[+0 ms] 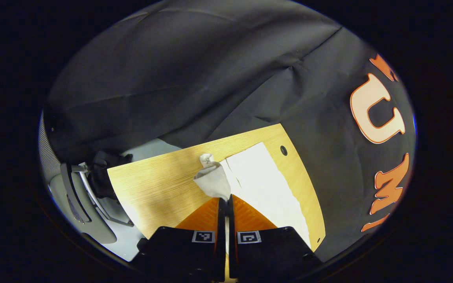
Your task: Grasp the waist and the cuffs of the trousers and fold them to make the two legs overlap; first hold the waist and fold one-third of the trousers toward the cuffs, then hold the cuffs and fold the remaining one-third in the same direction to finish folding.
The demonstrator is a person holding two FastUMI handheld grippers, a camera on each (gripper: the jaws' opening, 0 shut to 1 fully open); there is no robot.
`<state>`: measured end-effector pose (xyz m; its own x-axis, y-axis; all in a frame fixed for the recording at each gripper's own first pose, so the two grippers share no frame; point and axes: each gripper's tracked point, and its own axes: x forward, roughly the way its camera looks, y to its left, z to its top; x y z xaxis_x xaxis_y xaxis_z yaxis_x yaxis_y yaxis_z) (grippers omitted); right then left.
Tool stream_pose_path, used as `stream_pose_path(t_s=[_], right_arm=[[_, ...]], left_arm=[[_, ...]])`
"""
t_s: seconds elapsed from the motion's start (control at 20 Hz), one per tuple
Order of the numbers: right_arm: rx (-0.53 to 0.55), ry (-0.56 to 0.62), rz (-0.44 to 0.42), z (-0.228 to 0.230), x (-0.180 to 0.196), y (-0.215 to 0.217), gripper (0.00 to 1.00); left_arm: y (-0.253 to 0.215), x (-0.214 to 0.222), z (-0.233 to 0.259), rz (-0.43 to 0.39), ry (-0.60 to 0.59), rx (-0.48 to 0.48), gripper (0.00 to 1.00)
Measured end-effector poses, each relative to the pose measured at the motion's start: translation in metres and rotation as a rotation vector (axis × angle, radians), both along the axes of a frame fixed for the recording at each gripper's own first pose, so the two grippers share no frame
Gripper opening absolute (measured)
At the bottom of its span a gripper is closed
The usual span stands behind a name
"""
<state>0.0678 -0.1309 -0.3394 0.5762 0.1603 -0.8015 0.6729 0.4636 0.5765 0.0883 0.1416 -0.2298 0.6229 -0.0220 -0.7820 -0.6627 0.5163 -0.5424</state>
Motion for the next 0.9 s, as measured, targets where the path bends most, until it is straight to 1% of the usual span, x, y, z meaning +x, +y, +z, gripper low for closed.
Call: stream_pose_path(t_s=[0.2, 0.35, 0.45, 0.6, 0.75, 0.85, 0.9], right_arm=[[-0.01, -0.005, -0.009, 0.017, 0.008, 0.002, 0.05], [-0.001, 0.011, -0.05, 0.026, 0.016, 0.006, 0.05], [-0.012, 0.014, -0.055, 0.034, 0.027, 0.007, 0.05], [-0.036, -0.015, -0.041, 0.052, 0.055, 0.012, 0.05], [-0.062, -0.027, -0.026, 0.064, 0.082, 0.017, 0.05], [-0.074, -0.03, -0.015, 0.068, 0.1, 0.02, 0.05], [-0.074, -0.028, -0.013, 0.07, 0.111, 0.021, 0.05]], left_arm=[[0.003, 0.032, 0.007, -0.038, -0.007, 0.006, 0.07], [0.004, 0.063, 0.002, -0.075, 0.0, -0.007, 0.07], [0.004, 0.085, -0.005, -0.098, 0.004, -0.017, 0.06], [0.0, 0.114, -0.014, -0.157, 0.005, -0.03, 0.07], [-0.001, 0.141, -0.012, -0.231, 0.007, -0.011, 0.08], [-0.003, 0.159, -0.005, -0.269, 0.01, 0.003, 0.05], [-0.005, 0.165, -0.003, -0.288, 0.015, 0.007, 0.07]])
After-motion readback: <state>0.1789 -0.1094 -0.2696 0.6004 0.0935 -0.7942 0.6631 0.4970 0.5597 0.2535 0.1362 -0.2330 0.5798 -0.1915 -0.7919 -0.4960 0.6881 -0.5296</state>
